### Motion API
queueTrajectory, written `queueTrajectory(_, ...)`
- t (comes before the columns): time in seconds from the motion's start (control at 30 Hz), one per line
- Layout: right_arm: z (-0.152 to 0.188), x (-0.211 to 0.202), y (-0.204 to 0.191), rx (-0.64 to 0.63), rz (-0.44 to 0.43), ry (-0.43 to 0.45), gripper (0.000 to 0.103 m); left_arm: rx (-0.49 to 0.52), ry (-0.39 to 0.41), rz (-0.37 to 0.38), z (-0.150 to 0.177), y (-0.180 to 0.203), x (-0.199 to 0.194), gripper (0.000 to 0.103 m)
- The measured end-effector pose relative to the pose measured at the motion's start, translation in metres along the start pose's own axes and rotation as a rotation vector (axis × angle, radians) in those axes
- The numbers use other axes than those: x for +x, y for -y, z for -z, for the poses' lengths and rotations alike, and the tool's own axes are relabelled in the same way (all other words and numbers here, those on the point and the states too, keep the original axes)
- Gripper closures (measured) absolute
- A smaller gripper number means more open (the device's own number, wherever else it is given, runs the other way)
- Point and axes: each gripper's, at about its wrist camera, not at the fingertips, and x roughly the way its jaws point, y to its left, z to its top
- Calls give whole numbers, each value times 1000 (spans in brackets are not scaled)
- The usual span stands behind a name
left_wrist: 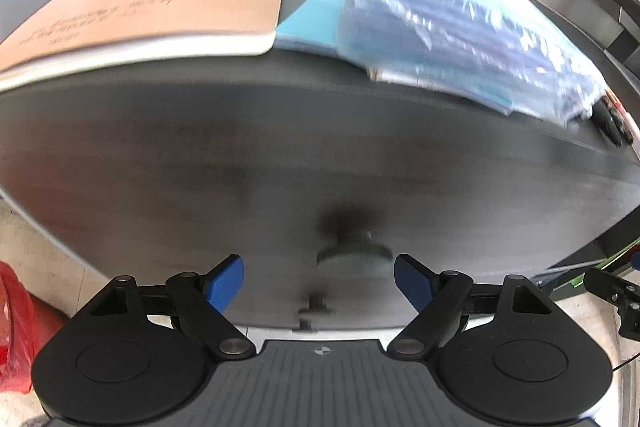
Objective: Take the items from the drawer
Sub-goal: 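Move the left gripper toward the round knob of the top drawer, then close the left gripper around the top drawer's round knob, then pull the top drawer open by its knob with the left gripper, release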
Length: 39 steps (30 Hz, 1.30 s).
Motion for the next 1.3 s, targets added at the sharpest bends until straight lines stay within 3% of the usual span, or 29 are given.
queueTrajectory(0.27,-5,16,4,-62,-8,7,6,20,-27,9,-11,6,13,31)
queueTrajectory(0.37,-7,21,5,-76,-8,6,6,12,-64,23,-14,6,19,41)
queueTrajectory(0.47,-9,25,9,-93,-11,10,6,-2,-90,79,-14,6,22,60)
queueTrajectory(1.07,-26,31,22,-134,-79,94,7,34,-79,55,-10,12,21,61)
queueTrajectory(1.3,-29,28,25,-133,-67,83,20,72,-68,50,-3,9,16,62)
